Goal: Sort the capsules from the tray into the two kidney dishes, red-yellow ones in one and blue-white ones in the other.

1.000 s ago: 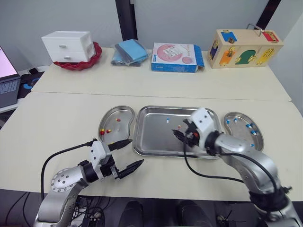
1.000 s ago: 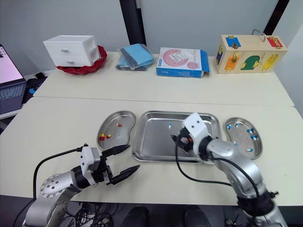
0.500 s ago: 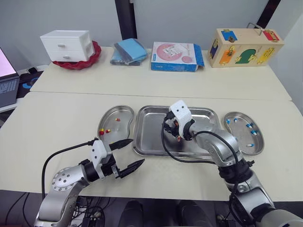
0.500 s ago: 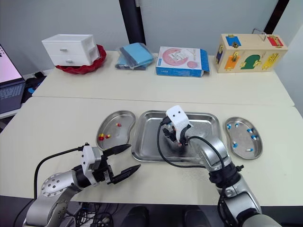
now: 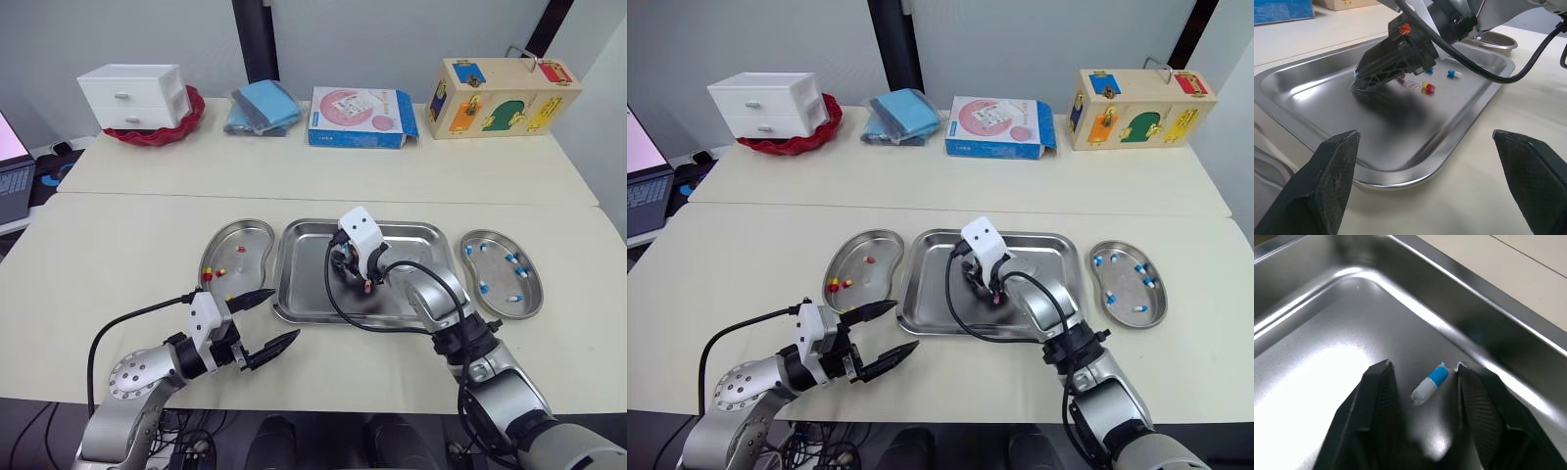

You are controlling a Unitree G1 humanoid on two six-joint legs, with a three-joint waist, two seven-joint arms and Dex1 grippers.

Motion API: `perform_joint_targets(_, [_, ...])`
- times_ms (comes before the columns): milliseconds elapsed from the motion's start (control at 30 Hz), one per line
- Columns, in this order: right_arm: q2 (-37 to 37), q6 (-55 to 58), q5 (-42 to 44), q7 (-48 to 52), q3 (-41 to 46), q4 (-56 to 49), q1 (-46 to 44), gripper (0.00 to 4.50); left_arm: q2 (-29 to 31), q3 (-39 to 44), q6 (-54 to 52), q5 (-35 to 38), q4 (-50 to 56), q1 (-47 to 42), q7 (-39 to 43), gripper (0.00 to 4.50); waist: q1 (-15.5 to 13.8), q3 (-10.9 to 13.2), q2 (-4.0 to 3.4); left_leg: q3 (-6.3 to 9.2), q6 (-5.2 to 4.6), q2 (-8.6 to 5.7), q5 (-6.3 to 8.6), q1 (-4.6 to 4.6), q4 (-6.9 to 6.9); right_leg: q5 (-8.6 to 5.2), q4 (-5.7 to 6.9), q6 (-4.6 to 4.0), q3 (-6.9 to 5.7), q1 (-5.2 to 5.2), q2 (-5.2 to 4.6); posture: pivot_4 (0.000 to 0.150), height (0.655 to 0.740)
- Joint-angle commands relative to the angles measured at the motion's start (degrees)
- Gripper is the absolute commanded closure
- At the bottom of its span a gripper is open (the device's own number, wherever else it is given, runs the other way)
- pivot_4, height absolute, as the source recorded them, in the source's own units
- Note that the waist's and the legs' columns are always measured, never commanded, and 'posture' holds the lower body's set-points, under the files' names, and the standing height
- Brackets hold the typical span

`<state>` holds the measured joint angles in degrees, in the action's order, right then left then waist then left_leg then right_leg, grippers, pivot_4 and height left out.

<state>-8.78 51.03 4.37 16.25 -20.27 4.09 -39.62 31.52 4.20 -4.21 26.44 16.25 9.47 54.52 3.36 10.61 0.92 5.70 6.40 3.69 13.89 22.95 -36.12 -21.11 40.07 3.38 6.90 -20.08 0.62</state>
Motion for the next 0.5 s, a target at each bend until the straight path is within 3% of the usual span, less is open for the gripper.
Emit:
perform_joint_targets(33, [-0.14,-0.24,-1.24,1.37,-1.22,-0.6,0.19,3.4,-0.01,0.36,1.55,0.01,1.77,0.38,0.14,0.0,0.0,0.0,0.0,0.0,0.0,0.0,0.0,0.0,0.0,0.0,0.0,0.0,0.0,0.0,0.0,0.15,0.7302])
perform_joint_targets(200, [-1.24,-1.24,-3.05,2.55,-3.12,-3.6,1.37,4.47,0.06,0.46,2.39,0.25,1.13,0.34,0.6,0.0,-0.01,0.0,0.0,0.0,0.0,0.0,0.0,0.0,0.0,0.0,0.0,0.0,0.0,0.0,0.0,0.15,0.7302])
perform_joint_targets(500, [-8.92,2.76,-1.27,8.27,-0.71,-23.23,6.52,4.47,0.72,0.81,4.69,3.84,0.91,-0.35,7.35,0.0,-0.12,0.01,-0.02,0.0,0.0,0.0,0.0,0.08,0.01,0.0,-0.04,0.0,0.0,-0.04,-0.01,0.15,0.7302])
